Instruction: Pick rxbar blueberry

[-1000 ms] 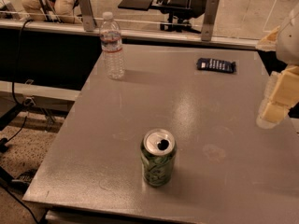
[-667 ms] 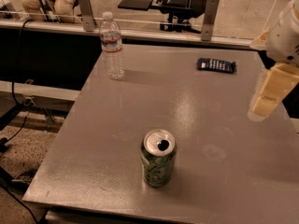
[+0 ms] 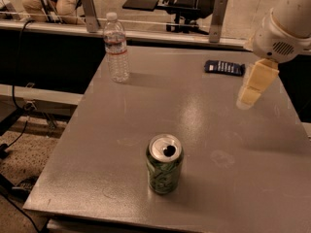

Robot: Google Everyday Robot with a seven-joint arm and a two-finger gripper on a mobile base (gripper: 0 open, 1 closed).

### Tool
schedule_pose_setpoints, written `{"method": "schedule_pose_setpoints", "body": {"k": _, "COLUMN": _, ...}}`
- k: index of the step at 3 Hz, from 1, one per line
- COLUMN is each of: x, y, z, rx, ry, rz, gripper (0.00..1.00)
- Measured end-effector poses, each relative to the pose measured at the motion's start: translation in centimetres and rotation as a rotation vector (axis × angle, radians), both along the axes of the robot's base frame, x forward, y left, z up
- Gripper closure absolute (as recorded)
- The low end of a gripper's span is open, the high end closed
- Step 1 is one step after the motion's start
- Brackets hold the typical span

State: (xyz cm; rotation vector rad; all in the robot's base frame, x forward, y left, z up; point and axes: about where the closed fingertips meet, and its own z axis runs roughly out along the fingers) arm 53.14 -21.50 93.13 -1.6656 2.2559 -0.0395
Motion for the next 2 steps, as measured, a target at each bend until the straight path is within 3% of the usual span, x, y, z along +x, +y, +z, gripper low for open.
{"method": "schedule_pose_setpoints", "body": {"k": 2, "x": 7.9, "y": -0.9, "z": -2.5, "rx": 0.085, "ry": 0.055, "rz": -0.047, "gripper": 0.0}}
